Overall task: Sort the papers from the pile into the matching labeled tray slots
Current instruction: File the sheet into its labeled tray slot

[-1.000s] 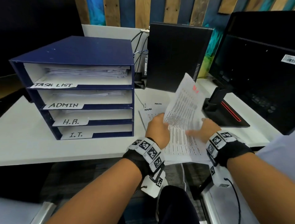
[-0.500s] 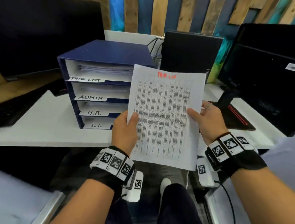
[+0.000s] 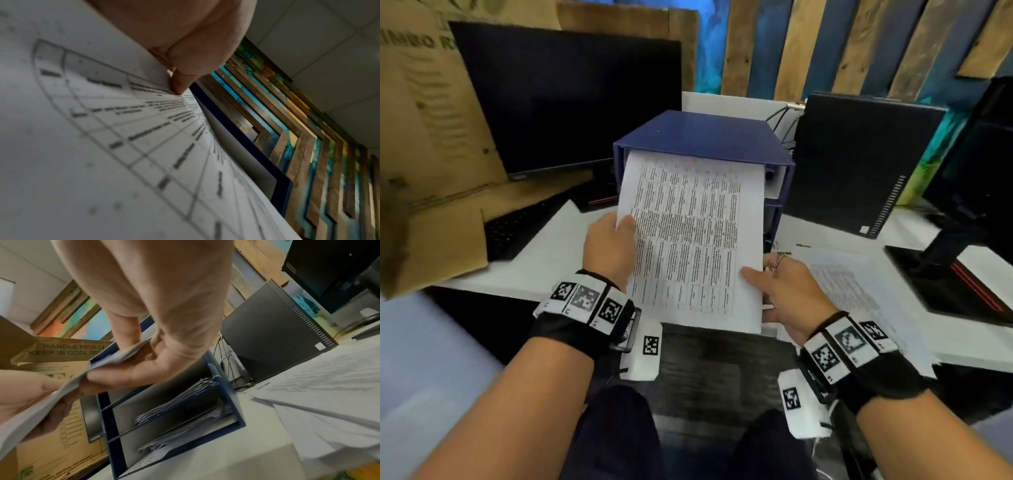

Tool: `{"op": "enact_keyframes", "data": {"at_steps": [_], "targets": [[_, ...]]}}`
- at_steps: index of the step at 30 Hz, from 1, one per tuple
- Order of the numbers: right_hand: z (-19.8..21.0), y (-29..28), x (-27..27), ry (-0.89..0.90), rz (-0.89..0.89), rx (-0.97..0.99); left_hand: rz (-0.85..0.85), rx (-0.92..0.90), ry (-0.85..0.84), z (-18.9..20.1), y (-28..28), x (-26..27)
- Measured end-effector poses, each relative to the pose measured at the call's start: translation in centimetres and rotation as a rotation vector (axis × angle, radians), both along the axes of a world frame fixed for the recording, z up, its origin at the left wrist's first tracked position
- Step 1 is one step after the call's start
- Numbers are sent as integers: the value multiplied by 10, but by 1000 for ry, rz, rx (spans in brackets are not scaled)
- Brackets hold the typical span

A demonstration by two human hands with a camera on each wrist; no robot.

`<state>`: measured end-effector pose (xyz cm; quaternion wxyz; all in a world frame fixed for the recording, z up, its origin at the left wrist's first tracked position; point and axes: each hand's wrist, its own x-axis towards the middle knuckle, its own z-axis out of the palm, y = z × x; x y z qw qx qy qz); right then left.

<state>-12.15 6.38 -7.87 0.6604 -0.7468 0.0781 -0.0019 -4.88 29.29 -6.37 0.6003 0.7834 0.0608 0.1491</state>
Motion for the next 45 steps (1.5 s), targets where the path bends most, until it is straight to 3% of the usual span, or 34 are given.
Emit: {"op": "enact_keyframes", "data": {"at_steps": [3, 7, 12, 17, 19, 22, 26, 31, 34, 40, 43, 45], "targets": [[2, 9, -2, -36, 4, -20, -7, 22, -31, 18, 3, 12], [25, 16, 16, -135, -166, -24, -75, -15, 65, 37, 8, 26], [58, 18, 52, -185, -319, 22, -229, -252, 222, 41, 19, 18], [72, 19, 64, -133, -483, 178, -89, -430, 78, 42, -5, 29], [66, 20, 62, -214, -542, 142, -51, -455, 33, 47, -18, 38], [61, 22, 66, -372, -623, 112, -47, -496, 1, 57, -34, 50], [63, 26, 84, -388, -537, 134, -162, -683, 27, 61, -42, 71], [58, 33, 94, -461, -632, 28, -136, -670, -32, 68, -42, 75], [54, 34, 97, -487, -548, -101, -55, -627, -30, 64, -40, 83], [63, 29, 107, -377, -322, -261, 40, -587, -102, 54, -50, 76], [66, 24, 103, -292, -152, -301, -82, -543, -36, 54, -55, 74], [61, 20, 96, -220, -37, -194, -188, -439, -30, 56, -61, 78]]}}
